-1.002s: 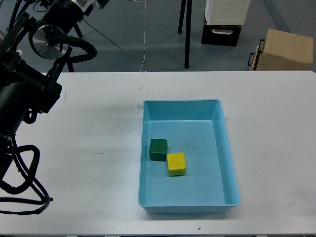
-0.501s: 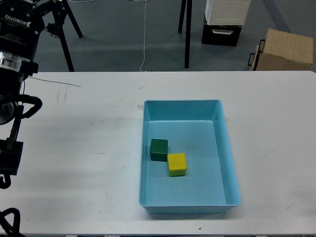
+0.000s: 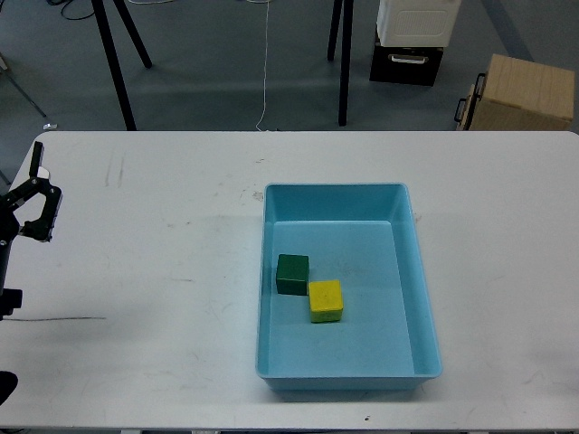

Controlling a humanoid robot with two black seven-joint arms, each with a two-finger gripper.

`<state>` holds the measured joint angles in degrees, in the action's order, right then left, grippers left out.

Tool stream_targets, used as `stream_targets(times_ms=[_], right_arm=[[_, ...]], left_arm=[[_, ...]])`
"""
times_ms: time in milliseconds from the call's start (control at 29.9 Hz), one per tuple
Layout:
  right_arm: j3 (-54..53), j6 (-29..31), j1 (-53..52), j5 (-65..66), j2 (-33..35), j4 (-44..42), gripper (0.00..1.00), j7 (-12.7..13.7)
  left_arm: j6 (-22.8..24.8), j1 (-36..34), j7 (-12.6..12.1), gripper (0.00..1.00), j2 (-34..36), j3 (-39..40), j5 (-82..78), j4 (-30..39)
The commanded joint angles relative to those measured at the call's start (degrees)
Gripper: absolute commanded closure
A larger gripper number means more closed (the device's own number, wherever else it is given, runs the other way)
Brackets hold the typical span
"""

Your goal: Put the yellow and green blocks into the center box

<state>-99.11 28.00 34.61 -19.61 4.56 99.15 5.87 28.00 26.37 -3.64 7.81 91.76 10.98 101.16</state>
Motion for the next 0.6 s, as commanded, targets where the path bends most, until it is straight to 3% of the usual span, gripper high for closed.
stream_targets(times_ms=[0, 134, 568], right_arm=[[1.4, 0.0, 0.7, -0.2, 0.3, 0.0, 0.00, -0.1], [3.0, 0.0, 2.2, -0.3, 0.7, 0.0, 0.00, -0.1], [4.3, 0.0, 3.7, -0.3, 0.9, 0.1, 0.00, -0.6]], left_arm=[[0.0, 8.2, -1.3, 0.00, -3.0, -0.4, 2.6, 0.0], [0.0, 12.5, -1.3, 0.00, -4.2, -0.4, 2.7, 0.0], [0.0, 12.3, -1.2, 0.00, -4.2, -2.1, 2.7, 0.0]])
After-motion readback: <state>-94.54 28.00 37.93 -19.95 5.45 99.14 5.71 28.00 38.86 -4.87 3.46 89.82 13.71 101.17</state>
